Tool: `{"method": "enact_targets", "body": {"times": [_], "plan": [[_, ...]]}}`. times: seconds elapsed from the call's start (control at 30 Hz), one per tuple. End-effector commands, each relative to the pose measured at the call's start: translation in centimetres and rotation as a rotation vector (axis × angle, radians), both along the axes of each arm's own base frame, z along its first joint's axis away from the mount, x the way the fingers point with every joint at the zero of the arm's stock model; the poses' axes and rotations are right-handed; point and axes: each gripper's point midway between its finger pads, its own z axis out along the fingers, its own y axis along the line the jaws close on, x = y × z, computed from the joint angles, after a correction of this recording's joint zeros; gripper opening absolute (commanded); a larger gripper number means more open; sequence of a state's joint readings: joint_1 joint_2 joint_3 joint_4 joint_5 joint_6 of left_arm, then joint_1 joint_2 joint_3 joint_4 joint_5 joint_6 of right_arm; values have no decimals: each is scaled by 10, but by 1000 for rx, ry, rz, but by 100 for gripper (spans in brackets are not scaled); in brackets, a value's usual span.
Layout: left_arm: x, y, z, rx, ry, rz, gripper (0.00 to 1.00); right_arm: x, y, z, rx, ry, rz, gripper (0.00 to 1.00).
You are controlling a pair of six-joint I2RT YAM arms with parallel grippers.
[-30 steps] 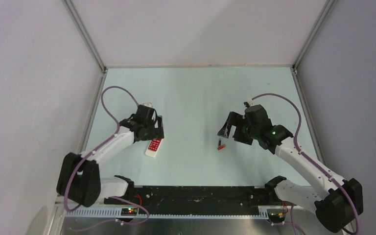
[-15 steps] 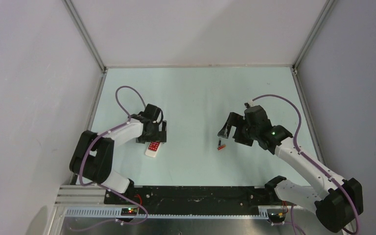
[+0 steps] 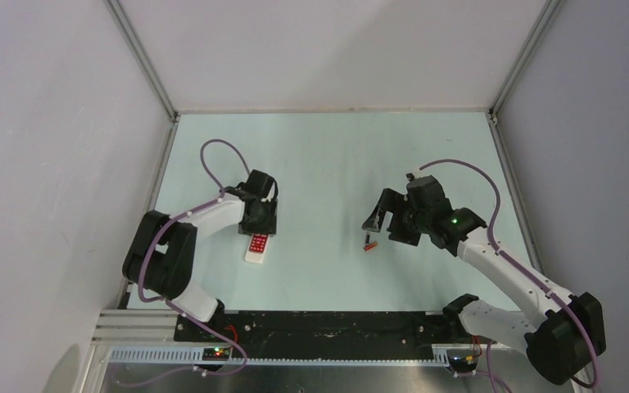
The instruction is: Load the batteries into the remote control
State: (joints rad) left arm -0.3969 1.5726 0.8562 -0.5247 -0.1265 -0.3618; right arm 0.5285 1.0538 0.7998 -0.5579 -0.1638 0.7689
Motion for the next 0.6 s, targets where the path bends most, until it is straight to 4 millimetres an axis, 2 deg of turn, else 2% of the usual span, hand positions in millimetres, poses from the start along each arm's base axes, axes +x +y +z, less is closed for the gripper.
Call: {"method": "enact_targets", "body": {"times": [0.0,0.13,0.2,0.3,0.37,0.47,0.57], "plan": [[-2,-10,8,-23,-23,-50,53,0,9,5,37,-5,24,92],[-3,-16,14,-27,-46,-82,35,-1,15,6,52,-9,58,89],[-2,-21,20,-40,-64,-92,30,-2,19,7,61,-8,73,88],[1,-32,34,-91,-97,-92,27,-4,26,10,77,-24,104,88],[3,-45,53,-153,-140,-97,27,-6,33,16,105,-42,135,88],[5,-74,93,-284,-214,-136,28,-6,47,31,172,-86,184,87],[3,-97,138,-414,-282,-166,28,-11,67,61,288,-158,272,87]]}}
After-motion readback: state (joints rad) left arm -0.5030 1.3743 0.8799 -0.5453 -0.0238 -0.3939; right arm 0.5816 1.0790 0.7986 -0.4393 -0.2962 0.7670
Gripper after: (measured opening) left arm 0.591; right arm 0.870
